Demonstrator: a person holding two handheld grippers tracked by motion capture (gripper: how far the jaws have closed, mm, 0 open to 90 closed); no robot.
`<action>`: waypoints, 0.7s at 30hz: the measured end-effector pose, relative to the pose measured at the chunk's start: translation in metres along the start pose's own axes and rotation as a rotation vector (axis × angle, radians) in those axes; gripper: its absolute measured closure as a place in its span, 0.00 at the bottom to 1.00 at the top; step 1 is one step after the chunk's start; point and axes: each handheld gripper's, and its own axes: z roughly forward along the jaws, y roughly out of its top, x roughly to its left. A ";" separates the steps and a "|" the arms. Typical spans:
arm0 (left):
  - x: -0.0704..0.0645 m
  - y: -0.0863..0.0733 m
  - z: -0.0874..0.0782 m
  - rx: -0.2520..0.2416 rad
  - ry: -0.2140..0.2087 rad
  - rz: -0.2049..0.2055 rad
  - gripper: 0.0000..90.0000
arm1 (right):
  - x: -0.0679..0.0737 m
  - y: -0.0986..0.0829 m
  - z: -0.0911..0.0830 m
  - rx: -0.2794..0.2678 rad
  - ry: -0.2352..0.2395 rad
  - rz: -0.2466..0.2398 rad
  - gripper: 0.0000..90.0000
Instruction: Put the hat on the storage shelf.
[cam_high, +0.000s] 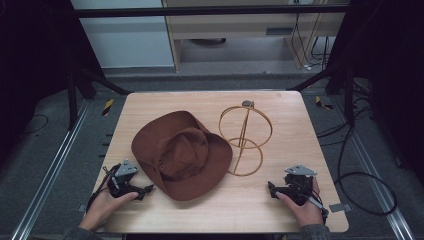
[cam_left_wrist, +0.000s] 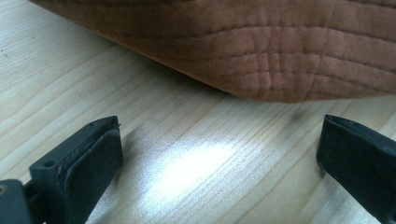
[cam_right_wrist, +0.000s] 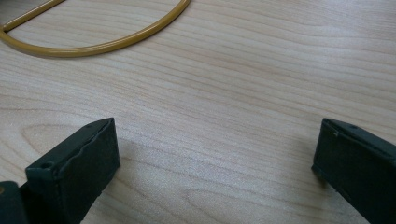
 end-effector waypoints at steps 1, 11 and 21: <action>0.000 0.000 0.000 0.000 0.000 0.000 0.00 | 0.000 0.000 0.000 0.000 0.000 0.000 0.01; 0.000 0.000 0.000 0.002 0.000 0.001 0.00 | 0.000 0.000 0.000 0.000 0.000 0.000 0.01; -0.014 0.001 -0.011 0.018 -0.076 0.091 0.04 | 0.000 0.000 0.000 0.001 0.000 0.002 0.01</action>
